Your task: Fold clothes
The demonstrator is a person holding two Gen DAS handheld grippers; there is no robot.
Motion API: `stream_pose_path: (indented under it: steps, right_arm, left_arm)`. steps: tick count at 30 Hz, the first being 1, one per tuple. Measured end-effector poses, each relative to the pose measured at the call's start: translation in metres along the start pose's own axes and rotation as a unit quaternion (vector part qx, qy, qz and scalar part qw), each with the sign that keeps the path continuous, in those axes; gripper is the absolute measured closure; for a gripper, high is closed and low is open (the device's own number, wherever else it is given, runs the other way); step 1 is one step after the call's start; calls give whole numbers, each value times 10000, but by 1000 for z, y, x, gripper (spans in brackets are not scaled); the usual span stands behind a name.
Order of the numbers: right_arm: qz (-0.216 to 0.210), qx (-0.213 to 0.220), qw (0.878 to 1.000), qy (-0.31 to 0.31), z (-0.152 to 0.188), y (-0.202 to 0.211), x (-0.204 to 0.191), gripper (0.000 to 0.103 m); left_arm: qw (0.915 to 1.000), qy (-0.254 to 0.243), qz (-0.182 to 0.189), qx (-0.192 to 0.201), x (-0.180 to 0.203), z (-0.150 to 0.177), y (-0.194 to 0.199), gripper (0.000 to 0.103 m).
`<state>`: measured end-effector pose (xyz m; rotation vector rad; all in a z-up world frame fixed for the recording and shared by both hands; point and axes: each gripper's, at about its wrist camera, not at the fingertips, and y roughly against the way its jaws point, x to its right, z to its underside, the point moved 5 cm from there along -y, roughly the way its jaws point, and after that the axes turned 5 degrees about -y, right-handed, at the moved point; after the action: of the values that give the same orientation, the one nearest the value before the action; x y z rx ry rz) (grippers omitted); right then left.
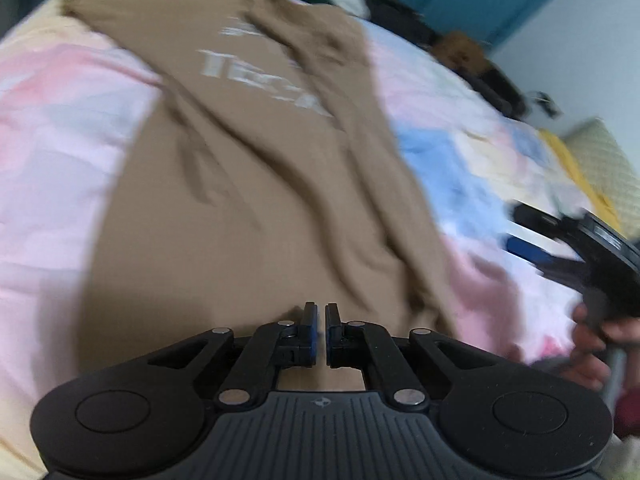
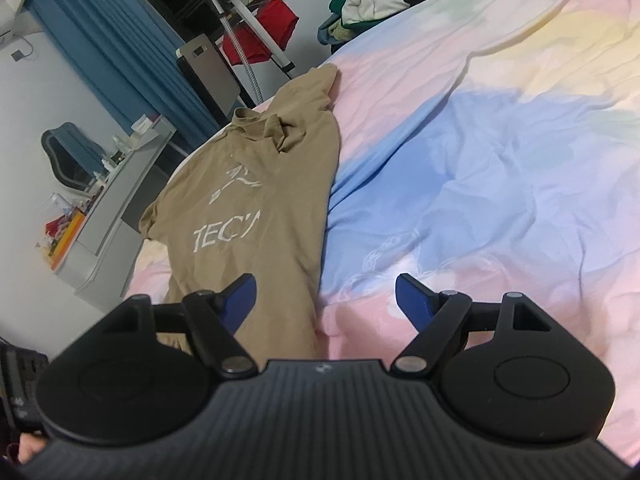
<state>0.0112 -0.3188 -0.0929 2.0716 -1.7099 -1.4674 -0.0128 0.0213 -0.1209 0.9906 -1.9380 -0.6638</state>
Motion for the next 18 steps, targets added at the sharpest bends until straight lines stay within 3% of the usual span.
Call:
stream_pose_path:
  steps: [2,4,7,9,12,15,17,18]
  right_arm:
    - [25,-23,10000,1,0,-2,-1,23]
    - [41,-38,10000,8,1,-3,-1,23]
    - [59,-26,10000,-33,0,-3,1,24]
    - [61,-4,9999,-91,-1,-3,3,24]
    - [63,4,9999,-154,-2,-3,6,24]
    - [95,-14,9997,-233,-2,-5,9,24]
    - [94,-22,9996,-279,-3,-6,11,24]
    - [97,-23,9995,-296,-3,-6,12,23]
  left_arm:
    - [9992,-204,326,97,21,2,-1,78]
    - [9975,-309,604,195,41,4,-3,69]
    - [9952,-370,874,220,67,10,-14,64]
    - [9956,-483,797,111,81,13,-29,64]
    - [9967,-697,382,-135,98,25,-57,60]
    - [9964,-786,-88,-302,95,34,-77,68]
    - [9962,-821,-189,-227,92,35,-76,101]
    - [9963,-834,-119,-187,90,34,-71,101]
